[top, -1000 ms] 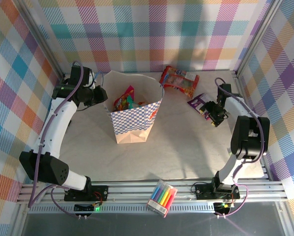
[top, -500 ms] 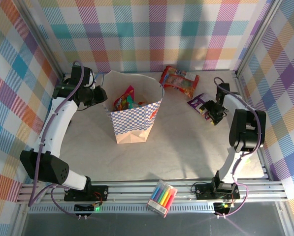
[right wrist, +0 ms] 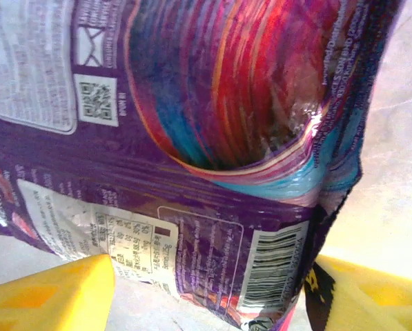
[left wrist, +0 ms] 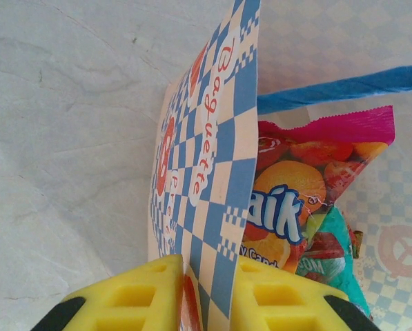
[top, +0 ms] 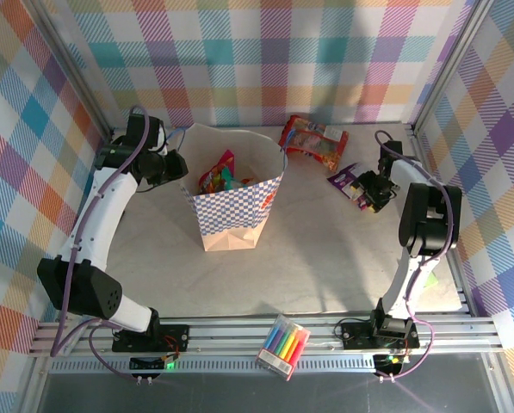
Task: Place the snacks into the paper bag
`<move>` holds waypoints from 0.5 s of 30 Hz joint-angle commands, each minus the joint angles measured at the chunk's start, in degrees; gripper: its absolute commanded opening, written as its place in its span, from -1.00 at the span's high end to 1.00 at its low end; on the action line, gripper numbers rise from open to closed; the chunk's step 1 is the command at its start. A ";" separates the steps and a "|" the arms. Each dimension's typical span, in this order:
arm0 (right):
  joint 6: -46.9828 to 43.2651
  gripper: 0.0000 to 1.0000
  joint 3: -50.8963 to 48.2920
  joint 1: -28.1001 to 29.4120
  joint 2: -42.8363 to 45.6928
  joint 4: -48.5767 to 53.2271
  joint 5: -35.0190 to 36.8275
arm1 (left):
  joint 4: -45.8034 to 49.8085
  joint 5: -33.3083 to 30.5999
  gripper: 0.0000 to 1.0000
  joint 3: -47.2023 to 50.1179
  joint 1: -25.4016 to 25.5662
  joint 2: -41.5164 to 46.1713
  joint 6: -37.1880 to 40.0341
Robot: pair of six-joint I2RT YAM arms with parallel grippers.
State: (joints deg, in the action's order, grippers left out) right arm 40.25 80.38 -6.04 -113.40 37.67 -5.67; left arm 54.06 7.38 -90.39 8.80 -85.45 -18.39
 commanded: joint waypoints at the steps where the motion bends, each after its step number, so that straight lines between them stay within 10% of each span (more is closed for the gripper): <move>1: -0.74 -0.37 1.44 -0.37 -1.44 1.88 -0.63 | 1.31 -0.34 0.53 -1.87 -0.40 -0.68 0.56; 15: -0.62 0.24 -1.73 -0.36 -0.09 3.46 -3.58 | 1.31 -0.53 0.54 -1.73 -0.42 -0.43 0.57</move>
State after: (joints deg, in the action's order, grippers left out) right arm 39.79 80.25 -6.04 -114.24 38.98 -7.07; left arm 54.06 7.38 -90.72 8.80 -85.89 -18.39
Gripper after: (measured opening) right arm 0.386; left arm 0.230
